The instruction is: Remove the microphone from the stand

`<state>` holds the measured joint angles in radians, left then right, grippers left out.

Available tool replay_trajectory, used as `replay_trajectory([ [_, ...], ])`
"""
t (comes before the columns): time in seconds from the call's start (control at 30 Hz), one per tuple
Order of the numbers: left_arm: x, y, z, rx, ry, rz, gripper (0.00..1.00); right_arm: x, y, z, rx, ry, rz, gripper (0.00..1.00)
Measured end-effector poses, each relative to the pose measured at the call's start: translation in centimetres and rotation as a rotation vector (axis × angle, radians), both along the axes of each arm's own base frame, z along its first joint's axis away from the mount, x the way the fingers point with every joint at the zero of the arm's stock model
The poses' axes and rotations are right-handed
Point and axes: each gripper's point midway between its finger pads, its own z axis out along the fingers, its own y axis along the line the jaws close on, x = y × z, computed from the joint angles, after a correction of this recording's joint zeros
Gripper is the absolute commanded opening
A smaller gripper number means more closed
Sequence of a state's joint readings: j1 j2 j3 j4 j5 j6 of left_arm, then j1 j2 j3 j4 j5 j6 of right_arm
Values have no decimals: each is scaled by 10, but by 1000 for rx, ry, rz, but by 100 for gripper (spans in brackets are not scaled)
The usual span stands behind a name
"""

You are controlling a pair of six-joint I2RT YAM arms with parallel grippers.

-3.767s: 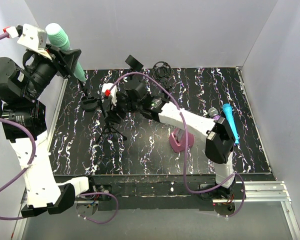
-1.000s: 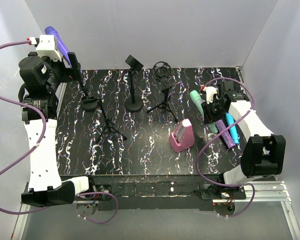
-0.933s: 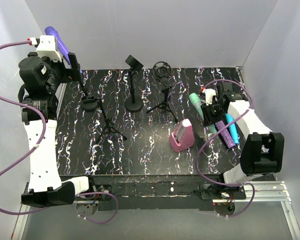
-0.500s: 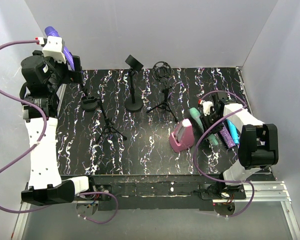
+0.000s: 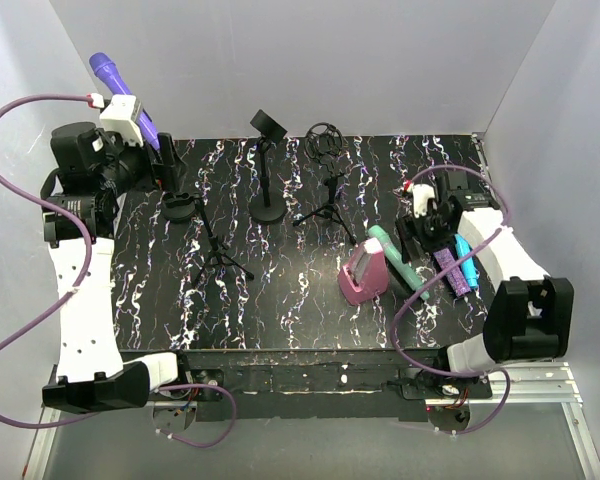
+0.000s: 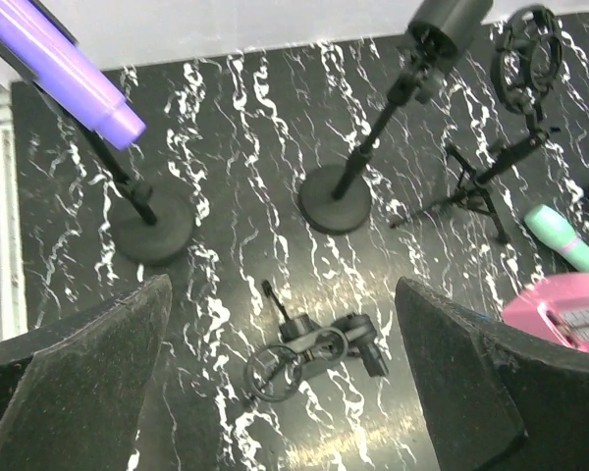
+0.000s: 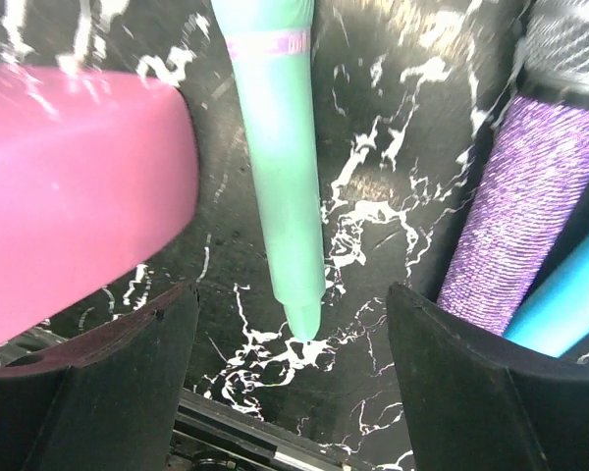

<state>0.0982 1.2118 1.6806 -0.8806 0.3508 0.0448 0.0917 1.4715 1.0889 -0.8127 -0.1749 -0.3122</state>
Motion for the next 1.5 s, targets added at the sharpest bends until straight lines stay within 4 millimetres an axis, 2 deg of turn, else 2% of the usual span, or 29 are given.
replay_trajectory([
  [0.1,-7,-5,-9,-18,45,-23,98,12,8,34,47,-97,16,81],
  [0.23,-9,-8,-18,9,76,-66,98,31,25,102,142,-309,64,79],
  [0.3,-6,-8,-26,34,110,-91,98,35,34,131,193,-404,95,79],
  [0.5,9,-10,-55,45,254,-161,98,39,79,221,389,-694,275,78],
  [0.6,2,-17,-69,11,326,-195,98,37,111,248,468,-758,391,77],
  [0.7,-6,-25,-72,-10,347,-246,98,34,141,251,534,-754,478,76],
  [0.83,-10,-31,-70,17,332,-327,98,33,163,238,598,-676,510,76],
  [0.97,0,-31,-57,118,265,-437,98,33,167,231,620,-639,506,76],
  [1.17,14,-26,-33,354,77,-582,98,31,170,232,640,-636,511,75],
  [1.3,17,-22,-33,461,25,-646,98,28,174,225,658,-609,508,75],
  [1.5,28,-27,-29,553,-36,-710,96,20,183,226,675,-599,542,75],
])
